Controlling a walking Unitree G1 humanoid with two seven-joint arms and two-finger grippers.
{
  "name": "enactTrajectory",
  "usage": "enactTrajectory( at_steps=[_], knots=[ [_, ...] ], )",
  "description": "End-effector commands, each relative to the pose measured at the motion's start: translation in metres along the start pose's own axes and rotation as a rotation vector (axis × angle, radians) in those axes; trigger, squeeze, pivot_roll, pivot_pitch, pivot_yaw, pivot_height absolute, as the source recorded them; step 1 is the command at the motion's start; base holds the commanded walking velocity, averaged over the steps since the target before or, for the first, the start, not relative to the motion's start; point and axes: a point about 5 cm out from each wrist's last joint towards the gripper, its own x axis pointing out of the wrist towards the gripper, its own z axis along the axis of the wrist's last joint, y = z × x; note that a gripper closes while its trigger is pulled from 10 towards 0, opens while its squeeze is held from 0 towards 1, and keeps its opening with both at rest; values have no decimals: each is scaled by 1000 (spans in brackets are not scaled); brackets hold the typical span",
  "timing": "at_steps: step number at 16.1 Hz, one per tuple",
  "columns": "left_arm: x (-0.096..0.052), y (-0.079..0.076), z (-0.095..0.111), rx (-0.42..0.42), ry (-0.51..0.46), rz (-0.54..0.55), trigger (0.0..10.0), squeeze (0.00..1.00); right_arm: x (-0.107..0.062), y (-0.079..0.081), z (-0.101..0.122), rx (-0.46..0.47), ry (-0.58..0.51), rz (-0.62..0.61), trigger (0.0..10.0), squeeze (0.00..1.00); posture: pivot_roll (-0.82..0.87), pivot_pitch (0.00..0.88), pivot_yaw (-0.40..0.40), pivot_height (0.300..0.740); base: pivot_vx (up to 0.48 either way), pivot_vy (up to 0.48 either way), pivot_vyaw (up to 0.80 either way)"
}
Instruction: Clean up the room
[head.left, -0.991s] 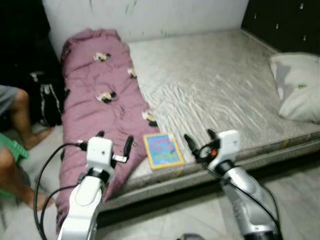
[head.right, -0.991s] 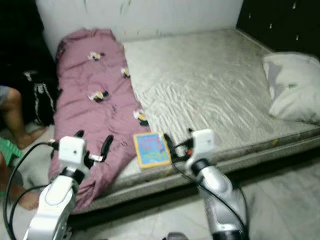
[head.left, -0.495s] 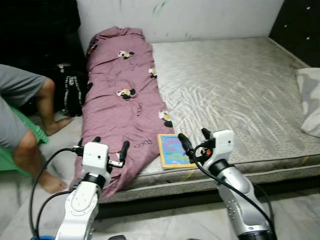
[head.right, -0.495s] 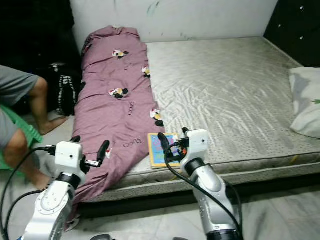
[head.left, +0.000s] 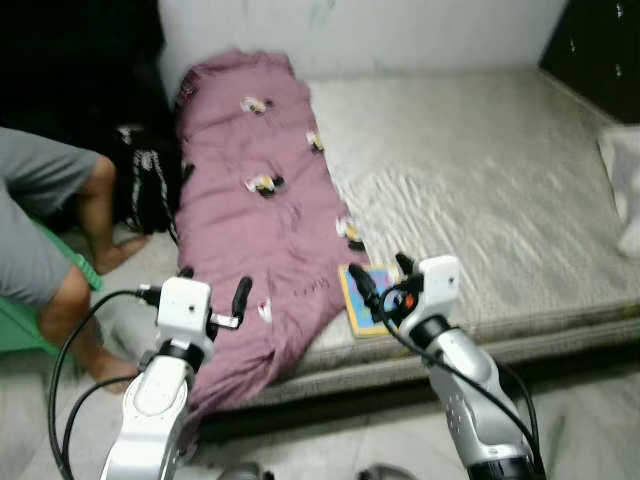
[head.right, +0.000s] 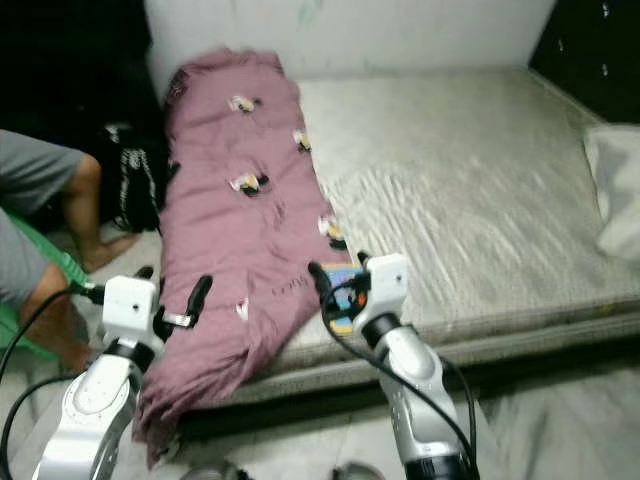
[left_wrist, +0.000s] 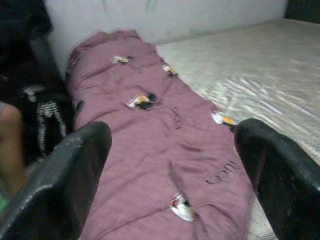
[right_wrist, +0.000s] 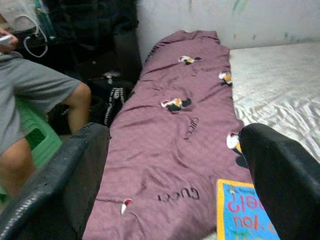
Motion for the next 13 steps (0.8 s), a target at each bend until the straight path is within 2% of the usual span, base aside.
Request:
enactTrajectory(
  at_steps=[1,4,6,10,13],
  knots=[
    [-1,1,1,16,-3,-4,10000,0,1,-2,2,-5,-7,-10,10000,0,-22,0,-9,740,0,0,0],
    [0,3,1,9,-12,3,10000,0,3,0,2,-23,-14,-4,10000,0,-18,0,-8,740,0,0,0],
    [2,0,1,18,-13,-11,10000,0,3,-1,3,-28,-26,-26,10000,0,-19,0,-4,740,0,0,769],
    [6,6,1,11,-15,35,10000,0,2,-22,9,-20,-68,-206,10000,0,-24,0,8,740,0,0,688],
    [9,5,4,13,-29,5,10000,0,0,-28,10,-17,-83,-291,10000,0,-27,0,11,740,0,0,0]
  ],
)
